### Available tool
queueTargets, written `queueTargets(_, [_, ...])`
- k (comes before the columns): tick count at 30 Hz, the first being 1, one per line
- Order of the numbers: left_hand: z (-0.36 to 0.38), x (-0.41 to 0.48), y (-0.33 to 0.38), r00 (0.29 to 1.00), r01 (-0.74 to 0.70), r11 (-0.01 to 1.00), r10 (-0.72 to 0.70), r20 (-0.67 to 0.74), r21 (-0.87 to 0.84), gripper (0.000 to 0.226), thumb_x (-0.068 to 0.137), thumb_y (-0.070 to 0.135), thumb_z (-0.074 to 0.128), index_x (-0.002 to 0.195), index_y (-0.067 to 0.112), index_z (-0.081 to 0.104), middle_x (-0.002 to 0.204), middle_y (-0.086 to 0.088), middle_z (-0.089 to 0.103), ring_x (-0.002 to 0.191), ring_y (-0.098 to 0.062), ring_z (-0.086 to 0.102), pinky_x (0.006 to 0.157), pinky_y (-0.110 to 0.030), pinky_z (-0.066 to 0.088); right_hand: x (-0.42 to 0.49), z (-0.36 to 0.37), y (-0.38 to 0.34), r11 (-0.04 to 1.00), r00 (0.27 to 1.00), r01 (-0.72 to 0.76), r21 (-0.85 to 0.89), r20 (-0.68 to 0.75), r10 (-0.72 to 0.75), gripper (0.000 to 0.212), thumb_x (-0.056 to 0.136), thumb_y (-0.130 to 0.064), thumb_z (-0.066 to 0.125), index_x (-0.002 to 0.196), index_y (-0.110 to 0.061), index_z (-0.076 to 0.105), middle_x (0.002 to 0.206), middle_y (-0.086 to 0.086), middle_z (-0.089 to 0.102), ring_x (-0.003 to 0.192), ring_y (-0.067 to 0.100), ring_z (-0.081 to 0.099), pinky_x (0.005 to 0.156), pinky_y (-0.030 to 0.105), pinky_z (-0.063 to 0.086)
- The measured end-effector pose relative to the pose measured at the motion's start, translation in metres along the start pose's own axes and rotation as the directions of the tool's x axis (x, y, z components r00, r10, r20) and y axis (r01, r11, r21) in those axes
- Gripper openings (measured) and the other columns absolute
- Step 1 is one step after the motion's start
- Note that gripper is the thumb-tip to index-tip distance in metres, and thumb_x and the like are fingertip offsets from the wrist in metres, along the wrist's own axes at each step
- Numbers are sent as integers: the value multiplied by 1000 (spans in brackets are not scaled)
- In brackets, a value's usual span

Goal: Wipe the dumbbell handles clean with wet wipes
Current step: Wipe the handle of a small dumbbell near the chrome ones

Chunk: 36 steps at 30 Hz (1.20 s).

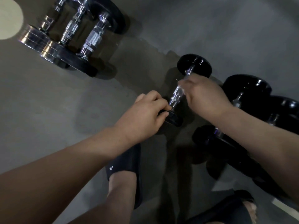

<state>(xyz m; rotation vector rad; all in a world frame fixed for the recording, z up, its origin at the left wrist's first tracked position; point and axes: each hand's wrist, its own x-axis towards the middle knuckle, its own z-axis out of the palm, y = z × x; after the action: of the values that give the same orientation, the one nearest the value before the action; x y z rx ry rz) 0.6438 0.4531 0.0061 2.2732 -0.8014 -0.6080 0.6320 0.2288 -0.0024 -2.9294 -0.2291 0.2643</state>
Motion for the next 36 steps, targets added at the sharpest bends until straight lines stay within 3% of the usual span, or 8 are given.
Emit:
queueTargets(3, [5, -2, 4, 1000, -18, 1000, 18, -17, 12, 19, 91, 30, 63, 107, 24, 71, 106, 4, 56, 93, -25, 53, 88, -38, 49, 11, -5, -1, 973, 983, -182, -144, -16, 182, 25, 90, -4, 57, 114, -2, 62, 109, 19, 54, 93, 41, 57, 63, 35, 32])
queueTargets(9, [7, -2, 3, 999, -19, 999, 21, -47, 39, 20, 90, 28, 70, 109, 20, 69, 106, 1, 56, 94, -25, 55, 90, -38, 49, 9, 2, -4, 979, 980, -199, -52, -36, 197, 20, 88, 2, 53, 106, 2, 64, 106, 21, 55, 82, 40, 57, 60, 33, 29])
queueTargets(12, [8, 0, 3, 997, 45, 999, -46, -63, -8, 28, 85, 33, 77, 103, 16, 66, 102, 0, 54, 97, -23, 57, 89, -32, 47, -3, 6, -8, 994, 997, -69, 84, -30, 72, 12, 84, 2, 52, 88, 0, 64, 93, 18, 58, 72, 39, 59, 56, 38, 46])
queueTargets(16, [13, 4, 3, 997, 38, 999, -39, -63, -22, 32, 78, 36, 83, 95, 14, 66, 96, 4, 49, 95, -23, 55, 83, -25, 40, -29, 5, -11, 962, 960, 250, 104, 100, -261, 9, 87, 0, 64, 93, -3, 70, 87, 11, 61, 74, 31, 62, 63, 39, 52])
queueTargets(22, [16, -1, -2, 995, 11, 993, -22, -102, -114, 31, 80, 38, 80, 94, 12, 69, 98, -1, 56, 90, -16, 55, 83, -23, 42, -10, 3, 7, 995, 999, 21, 97, -51, -16, 27, 93, -13, 46, 99, 1, 68, 94, 19, 60, 78, 41, 61, 63, 46, 53])
queueTargets(27, [12, -6, -5, 998, -6, 994, -1, -69, -113, 26, 85, 32, 77, 99, 10, 70, 103, -1, 57, 89, -16, 57, 84, -22, 45, -29, 0, -8, 944, 939, 290, 156, 143, -312, 27, 95, -15, 46, 104, -5, 70, 92, 11, 60, 79, 33, 62, 63, 44, 54])
queueTargets(32, [14, -7, -6, 997, -13, 988, 0, -82, -152, 23, 86, 28, 77, 99, 10, 70, 103, -1, 57, 91, -17, 61, 85, -28, 51, -10, -2, 8, 993, 998, 53, 102, -33, -49, 37, 92, -20, 38, 100, -1, 69, 94, 18, 61, 78, 40, 62, 62, 44, 53])
queueTargets(36, [14, -8, -5, 997, -38, 990, 28, -77, -135, 25, 86, 28, 76, 101, 10, 70, 103, -3, 57, 90, -17, 59, 84, -30, 51, -31, -2, -15, 956, 951, 262, 133, 131, -279, 19, 93, -11, 50, 94, -5, 68, 87, 11, 59, 73, 34, 62, 59, 42, 53])
